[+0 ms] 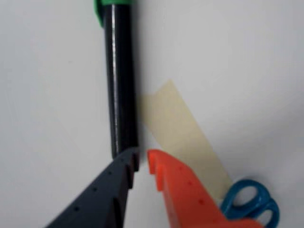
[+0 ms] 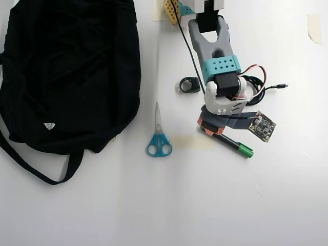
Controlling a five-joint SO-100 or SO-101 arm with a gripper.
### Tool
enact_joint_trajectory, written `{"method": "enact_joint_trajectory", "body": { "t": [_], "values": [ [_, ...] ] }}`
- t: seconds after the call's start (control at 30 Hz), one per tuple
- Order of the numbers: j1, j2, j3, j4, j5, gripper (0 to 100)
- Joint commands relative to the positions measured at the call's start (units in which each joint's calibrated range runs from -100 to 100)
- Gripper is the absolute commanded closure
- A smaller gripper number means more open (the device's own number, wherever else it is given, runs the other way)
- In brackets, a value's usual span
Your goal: Put the green marker into the black bag
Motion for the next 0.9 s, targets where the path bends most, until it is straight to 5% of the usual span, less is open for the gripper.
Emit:
{"method": "enact_joint_trajectory", "body": {
  "t": [0.0,0.4,0.87],
  "values": [
    [-0.78,-1.14,-4.25,0.03,-0.24,98],
    [-0.7,1.18,-4.6,3.74,0.23,88],
    [-1.97,0.52,-4.69,3.99,0.39,91]
  ]
}}
